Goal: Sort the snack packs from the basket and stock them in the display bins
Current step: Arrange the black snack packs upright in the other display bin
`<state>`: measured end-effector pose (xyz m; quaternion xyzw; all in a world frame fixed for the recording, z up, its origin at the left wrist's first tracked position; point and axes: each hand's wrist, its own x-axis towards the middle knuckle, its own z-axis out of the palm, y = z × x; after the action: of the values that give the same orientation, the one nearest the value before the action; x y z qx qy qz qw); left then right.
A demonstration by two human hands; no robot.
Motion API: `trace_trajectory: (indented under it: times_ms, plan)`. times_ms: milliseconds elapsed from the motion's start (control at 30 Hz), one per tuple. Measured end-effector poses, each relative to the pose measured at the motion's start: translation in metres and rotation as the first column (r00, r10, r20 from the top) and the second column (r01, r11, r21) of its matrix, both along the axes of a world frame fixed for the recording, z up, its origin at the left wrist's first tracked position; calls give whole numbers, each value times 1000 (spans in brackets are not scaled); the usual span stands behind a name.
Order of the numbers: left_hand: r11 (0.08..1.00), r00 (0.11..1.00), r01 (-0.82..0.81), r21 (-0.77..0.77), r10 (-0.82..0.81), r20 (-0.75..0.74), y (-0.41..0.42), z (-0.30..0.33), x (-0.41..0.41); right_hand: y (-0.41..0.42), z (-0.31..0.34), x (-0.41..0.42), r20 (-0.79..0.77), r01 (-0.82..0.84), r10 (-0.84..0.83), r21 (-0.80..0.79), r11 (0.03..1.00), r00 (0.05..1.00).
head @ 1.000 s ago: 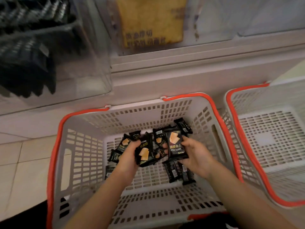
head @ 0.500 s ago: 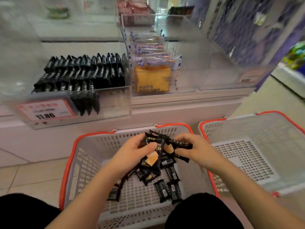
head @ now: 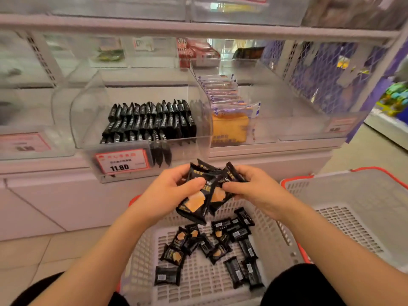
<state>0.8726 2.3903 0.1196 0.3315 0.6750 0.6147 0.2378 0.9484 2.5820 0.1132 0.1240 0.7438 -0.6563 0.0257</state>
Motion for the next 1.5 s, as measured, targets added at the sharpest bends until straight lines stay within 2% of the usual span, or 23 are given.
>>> trace_trajectory:
  times_ms: [67,167,267,367,467,533,567,700,767,833,900,967,1000,1067,1100,1167,1267,1367,1433,1500]
  plan:
    - [1000,1000,-20,-24,19,-24,-1,2,0,-7,2,-4,14,-61,63,-73,995,998]
    - [999,994,-10,-40,15,110,-2,5,-2,-21,-2,-7,19,-119,122,-116,986,992]
    - [999,988,-13,-40,19,154,-2,4,-5,-33,-3,-11,-38,2,-11,-220,976,999]
    - [997,982,-77,-8,77,172,1,4,-4,-47,-2,-13,-105,129,-177,-356,925,979]
    - [977,977,-213,24,212,19,2,3,-4,-63,3,-12,-150,137,-211,-396,908,966]
    - [967,966,-247,61,251,-55,3,5,-3,-74,7,-12,-154,139,-203,-348,927,967]
    - [966,967,-245,88,249,-42,3,7,0,-80,7,-12,-167,135,-190,-295,946,968]
    - [935,952,-281,219,241,190,0,17,5,-101,13,-15,-279,-3,-20,-81,997,960]
    - [902,934,-334,273,278,224,-1,24,2,-105,24,-20,-339,-29,20,-19,999,941]
    - [880,923,-378,289,332,195,-2,34,-1,-104,38,-28,-400,2,20,55,999,916]
    - [870,930,-368,327,343,133,-5,47,-8,-99,52,-36,-469,72,16,171,983,883]
    - [891,937,-321,322,348,-29,-13,59,-23,-92,66,-45,-503,148,-5,244,958,864]
    - [902,911,-333,275,383,-155,-20,64,-34,-88,73,-50,-516,181,-15,273,945,856]
    - [889,803,-435,145,455,-385,-33,70,-62,-79,87,-64,-517,256,-44,346,903,855]
    - [876,759,-477,71,451,-469,-38,73,-76,-74,94,-73,-487,293,-61,415,862,871]
    - [859,736,-500,-114,351,-579,-40,78,-99,-68,106,-92,-372,295,-45,650,701,927]
    - [762,716,-453,-463,1,-698,-32,75,-127,-71,118,-121,-107,90,26,924,373,994]
    - [643,732,-326,-693,-293,-615,-21,69,-142,-77,124,-142,199,-193,-8,958,212,980]
    - [604,740,-275,-748,-364,-566,-14,65,-148,-79,118,-150,368,-360,-25,921,148,930]
    - [569,735,-276,-775,-395,-551,-8,61,-152,-82,107,-154,467,-460,-27,877,137,884]
